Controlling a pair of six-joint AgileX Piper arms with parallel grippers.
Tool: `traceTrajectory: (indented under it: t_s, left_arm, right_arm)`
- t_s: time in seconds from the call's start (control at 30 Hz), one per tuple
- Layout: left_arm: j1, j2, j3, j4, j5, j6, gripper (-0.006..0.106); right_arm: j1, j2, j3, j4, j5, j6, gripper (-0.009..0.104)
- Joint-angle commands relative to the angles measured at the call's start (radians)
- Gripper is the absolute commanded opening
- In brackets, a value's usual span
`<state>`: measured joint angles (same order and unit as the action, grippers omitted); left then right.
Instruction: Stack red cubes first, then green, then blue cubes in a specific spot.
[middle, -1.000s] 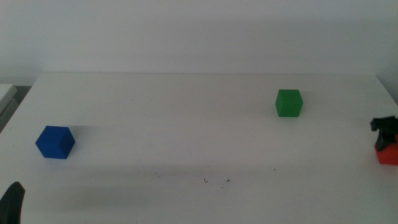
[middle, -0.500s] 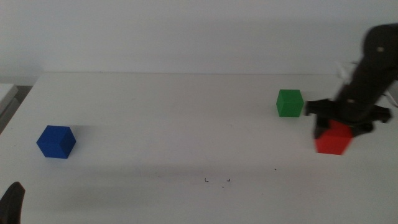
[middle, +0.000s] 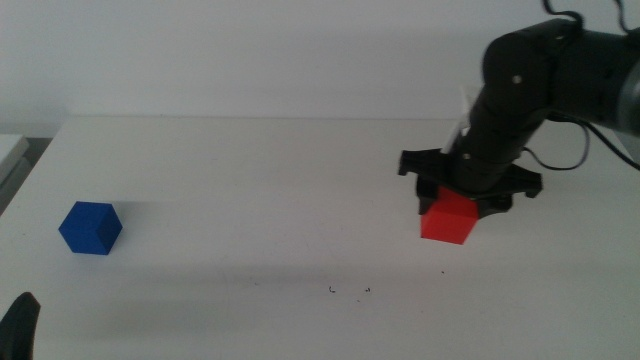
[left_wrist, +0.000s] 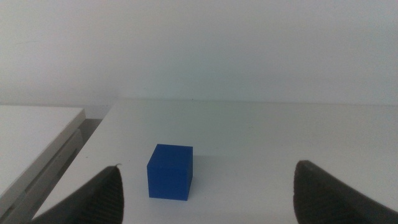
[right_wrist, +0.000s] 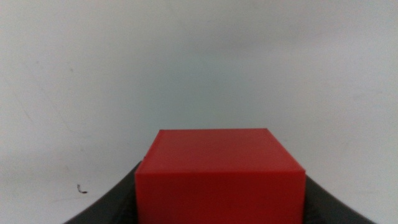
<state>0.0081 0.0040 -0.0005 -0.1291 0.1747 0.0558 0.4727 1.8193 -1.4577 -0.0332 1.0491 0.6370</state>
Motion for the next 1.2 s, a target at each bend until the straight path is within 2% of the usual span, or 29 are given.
traceTrajectory:
  t_s: [0.0, 0.3, 0.5, 0.9, 1.17]
  left_arm:
    - [-0.006, -0.004, 0.000, 0.001, -0.014, 0.000, 0.094]
    - [-0.006, -0.004, 0.000, 0.001, -0.014, 0.000, 0.094]
    - [-0.006, -0.004, 0.000, 0.001, -0.014, 0.000, 0.094]
    - [-0.006, -0.004, 0.000, 0.001, -0.014, 0.000, 0.094]
    - [-0.006, -0.004, 0.000, 0.001, -0.014, 0.000, 0.094]
  right_arm:
    - [0.036, 0.017, -0.030, -0.028, 0.008, 0.044, 0.023]
    - [0.158, 0.170, -0.223, -0.032, 0.081, 0.054, 0.023]
    - [0.216, 0.229, -0.265, -0.035, 0.078, 0.081, 0.023]
    - [0.254, 0.294, -0.270, -0.080, 0.043, 0.093, 0.024]
    - [0.258, 0.344, -0.268, -0.082, 0.025, 0.106, 0.024]
